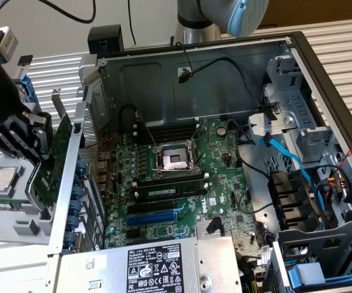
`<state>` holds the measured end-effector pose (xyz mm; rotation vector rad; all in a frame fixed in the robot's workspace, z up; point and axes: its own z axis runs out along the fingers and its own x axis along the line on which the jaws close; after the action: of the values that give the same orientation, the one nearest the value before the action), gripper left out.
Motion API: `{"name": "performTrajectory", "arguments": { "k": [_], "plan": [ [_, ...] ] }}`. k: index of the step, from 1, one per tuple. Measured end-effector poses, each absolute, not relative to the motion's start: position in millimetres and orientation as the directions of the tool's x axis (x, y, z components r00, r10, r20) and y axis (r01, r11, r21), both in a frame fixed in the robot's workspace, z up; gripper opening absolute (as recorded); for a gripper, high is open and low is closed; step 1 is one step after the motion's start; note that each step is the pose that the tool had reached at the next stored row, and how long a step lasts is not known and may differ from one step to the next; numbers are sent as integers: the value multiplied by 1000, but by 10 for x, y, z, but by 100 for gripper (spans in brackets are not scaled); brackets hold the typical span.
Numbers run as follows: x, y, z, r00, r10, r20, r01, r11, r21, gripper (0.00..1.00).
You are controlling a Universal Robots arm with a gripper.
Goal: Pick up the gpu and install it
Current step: 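Pick up the gpu and move the gpu toward the slot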
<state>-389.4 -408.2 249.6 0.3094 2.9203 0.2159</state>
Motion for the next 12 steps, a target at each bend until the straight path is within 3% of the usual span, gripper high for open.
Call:
{"name": "performTrajectory", "arguments": {
  "k": [12],
  "plan": [
    [-3899,-4098,2595,-959,223,-178,193,966,169,27]
  ]
}}
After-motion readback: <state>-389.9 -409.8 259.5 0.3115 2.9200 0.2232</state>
